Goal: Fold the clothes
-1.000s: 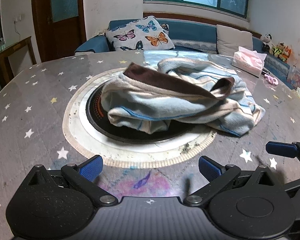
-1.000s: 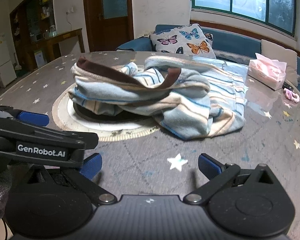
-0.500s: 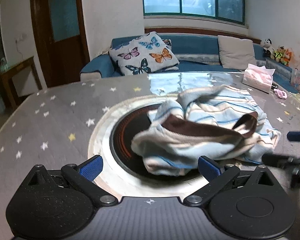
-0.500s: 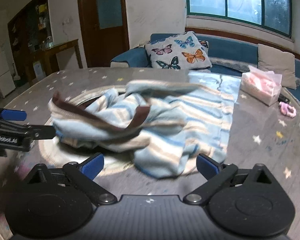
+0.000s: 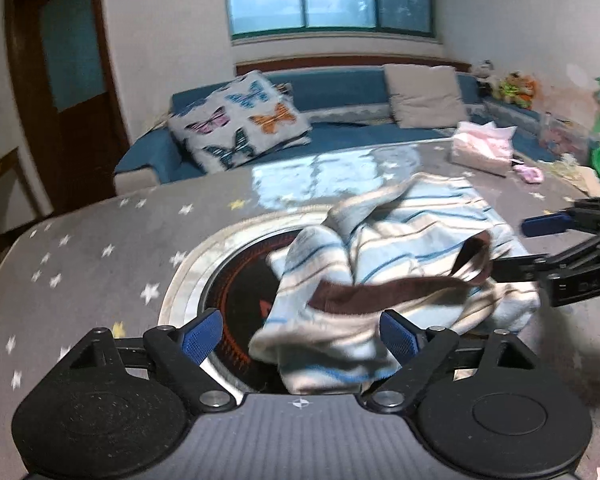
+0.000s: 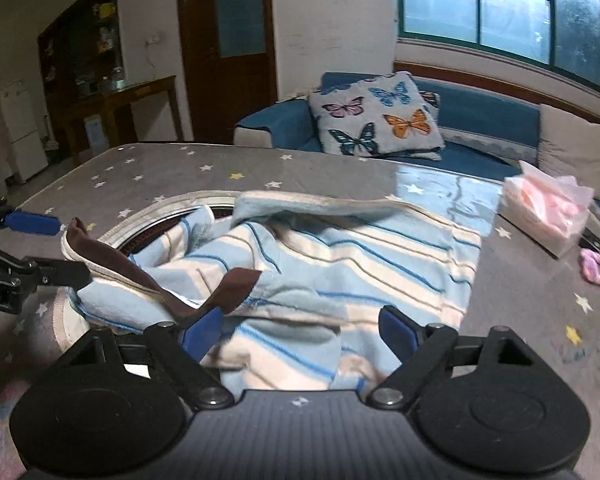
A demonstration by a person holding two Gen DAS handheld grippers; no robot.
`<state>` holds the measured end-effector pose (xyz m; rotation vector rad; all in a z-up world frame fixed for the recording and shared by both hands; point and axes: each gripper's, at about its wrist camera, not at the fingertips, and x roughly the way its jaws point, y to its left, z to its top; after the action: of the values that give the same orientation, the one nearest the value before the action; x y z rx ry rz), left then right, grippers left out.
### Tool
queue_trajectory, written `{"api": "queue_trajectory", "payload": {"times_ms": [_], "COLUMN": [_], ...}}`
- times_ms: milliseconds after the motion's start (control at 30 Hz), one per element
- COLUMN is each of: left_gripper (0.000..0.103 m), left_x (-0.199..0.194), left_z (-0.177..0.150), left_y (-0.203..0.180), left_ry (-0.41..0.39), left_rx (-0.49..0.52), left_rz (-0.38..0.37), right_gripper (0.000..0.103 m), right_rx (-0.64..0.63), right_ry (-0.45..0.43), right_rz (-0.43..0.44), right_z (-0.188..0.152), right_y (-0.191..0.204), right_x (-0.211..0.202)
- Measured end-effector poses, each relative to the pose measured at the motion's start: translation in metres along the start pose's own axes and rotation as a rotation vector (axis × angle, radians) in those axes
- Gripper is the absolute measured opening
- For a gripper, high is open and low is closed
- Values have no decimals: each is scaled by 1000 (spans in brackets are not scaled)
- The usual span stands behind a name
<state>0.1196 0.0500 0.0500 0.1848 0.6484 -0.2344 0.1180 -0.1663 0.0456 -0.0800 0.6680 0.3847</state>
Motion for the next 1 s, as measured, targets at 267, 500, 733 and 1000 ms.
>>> {"api": "queue_trajectory", "payload": {"times_ms": [267,500,733,1000], "left_gripper": [76,26,21,20], "left_x": [13,16,-23,-83], "left_z": [1,-3,-11,-43], "left_y": [-2,-9,-16,-25], "left_ry": [26,10,-70,-71], "left_rx": [92,89,118,185], "left_rz": [-68,-148,-131,-164], "right_gripper": [59,16,8,8], "right_rx": [-3,25,-5,-163], "right_ry": [47,33,-46,-27], "right_rz": [99,137,163,233], "right_z": [4,2,2,-24], "right_y": [-7,-6,2,21], "right_x": [17,9,-36,-112]}}
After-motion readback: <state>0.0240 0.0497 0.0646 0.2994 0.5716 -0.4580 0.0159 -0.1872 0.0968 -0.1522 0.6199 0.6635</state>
